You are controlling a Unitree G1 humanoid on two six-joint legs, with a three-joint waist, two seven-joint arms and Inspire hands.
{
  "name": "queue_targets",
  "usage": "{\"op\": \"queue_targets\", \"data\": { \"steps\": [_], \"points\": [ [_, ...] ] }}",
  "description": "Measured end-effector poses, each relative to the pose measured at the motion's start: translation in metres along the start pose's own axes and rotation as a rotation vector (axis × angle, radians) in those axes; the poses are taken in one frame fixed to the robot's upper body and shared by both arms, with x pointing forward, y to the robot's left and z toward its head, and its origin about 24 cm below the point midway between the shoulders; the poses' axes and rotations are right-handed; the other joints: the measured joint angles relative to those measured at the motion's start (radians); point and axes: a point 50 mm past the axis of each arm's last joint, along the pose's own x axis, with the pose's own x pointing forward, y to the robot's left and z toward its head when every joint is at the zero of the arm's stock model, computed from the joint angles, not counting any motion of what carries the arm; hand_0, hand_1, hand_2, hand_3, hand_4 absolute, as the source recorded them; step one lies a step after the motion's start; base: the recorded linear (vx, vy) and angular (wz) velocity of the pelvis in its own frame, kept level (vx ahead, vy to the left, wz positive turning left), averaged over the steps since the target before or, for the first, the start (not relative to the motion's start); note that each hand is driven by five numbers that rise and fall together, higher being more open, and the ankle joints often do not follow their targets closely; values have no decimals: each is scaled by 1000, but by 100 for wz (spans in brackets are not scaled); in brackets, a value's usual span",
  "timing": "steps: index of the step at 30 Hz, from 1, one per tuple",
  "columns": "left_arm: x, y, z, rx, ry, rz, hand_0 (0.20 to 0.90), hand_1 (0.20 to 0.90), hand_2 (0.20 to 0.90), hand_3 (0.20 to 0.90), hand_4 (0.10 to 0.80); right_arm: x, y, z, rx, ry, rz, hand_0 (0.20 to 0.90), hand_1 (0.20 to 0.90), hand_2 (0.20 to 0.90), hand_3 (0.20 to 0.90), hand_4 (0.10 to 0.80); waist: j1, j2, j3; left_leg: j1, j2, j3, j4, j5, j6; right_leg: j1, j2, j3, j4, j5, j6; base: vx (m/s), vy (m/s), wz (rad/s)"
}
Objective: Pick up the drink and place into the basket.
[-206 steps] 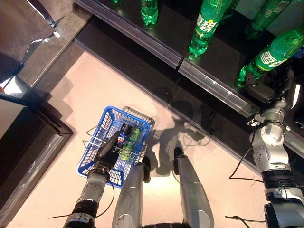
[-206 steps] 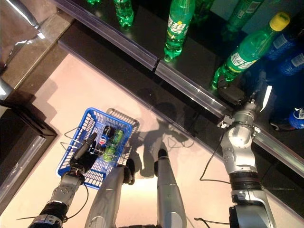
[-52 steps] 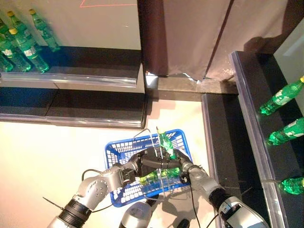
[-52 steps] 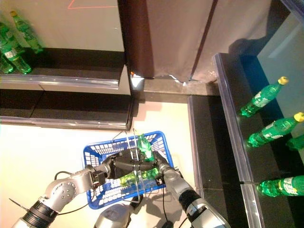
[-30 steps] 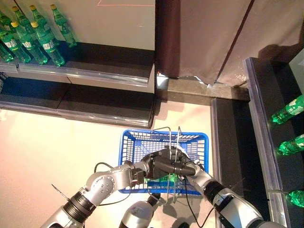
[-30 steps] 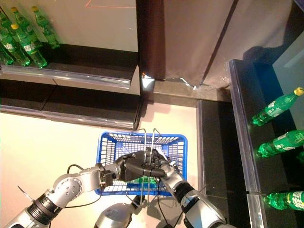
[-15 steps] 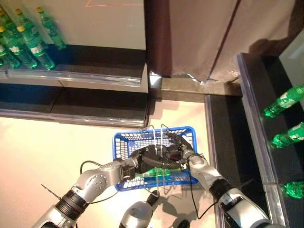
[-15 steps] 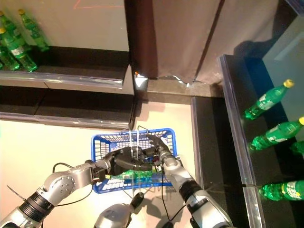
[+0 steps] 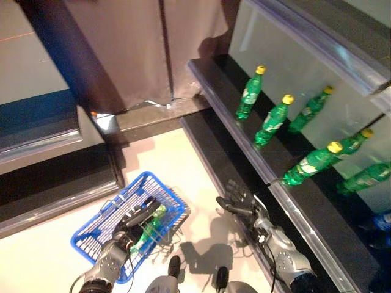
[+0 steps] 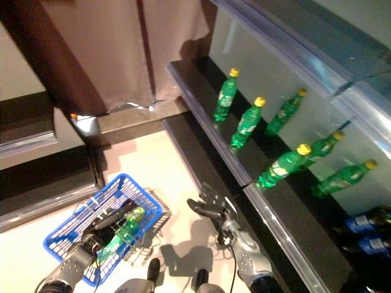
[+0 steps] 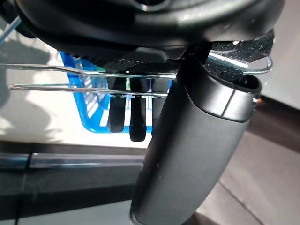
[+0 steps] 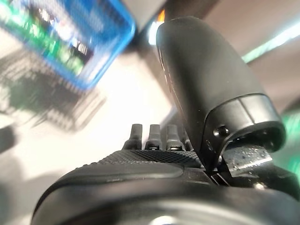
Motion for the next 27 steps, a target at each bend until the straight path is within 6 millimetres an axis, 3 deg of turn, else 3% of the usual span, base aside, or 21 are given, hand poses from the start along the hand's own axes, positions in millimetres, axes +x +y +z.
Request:
{"op": "queue_targets", "data": {
  "steps": [4, 8, 14, 21, 27],
  "points": [
    [-7, 9, -20, -38, 42, 27, 300, 300, 300, 200, 100, -7, -26, -27, -44, 119, -115, 900, 900, 900, 900, 800, -4, 0, -1, 15, 8, 33, -1, -6, -2, -2, 5, 32, 0, 6, -5, -9, -12, -25],
    [-20, 30, -38, -52, 88, 90, 300, 300, 300, 200, 100, -22, -48, -56, -80, 243, -216, 900, 900, 900, 900, 800, -11, 1, -1, 20, 18, 55, -3, -10, -5, -8, 14, 57, -1, 11, -11, 16, 3, -17],
    [-24, 36, -47, -77, 111, 72, 300, 300, 300, 200, 100, -36, -62, -82, 3, 280, -312, 900, 900, 900, 900, 800, -19, 3, -2, 33, 33, 81, -6, -18, -13, -11, 27, 82, -1, 17, -20, 24, 8, -14],
    [-26, 39, -51, -208, 69, 55, 300, 300, 300, 200, 100, -58, -79, -107, 49, 388, -390, 900, 900, 900, 900, 800, -22, 39, -35, 35, 36, 81, -6, -24, -13, -13, 30, 86, -6, 15, -23, 16, 2, -4],
    [-28, 42, -52, -275, 38, 65, 300, 300, 300, 200, 100, -63, -84, -110, 41, 414, -409, 900, 900, 900, 900, 800, -21, 64, -68, 36, 36, 81, -6, -23, -13, -11, 31, 86, -6, 13, -24, 0, 0, 0]
  ]
}}
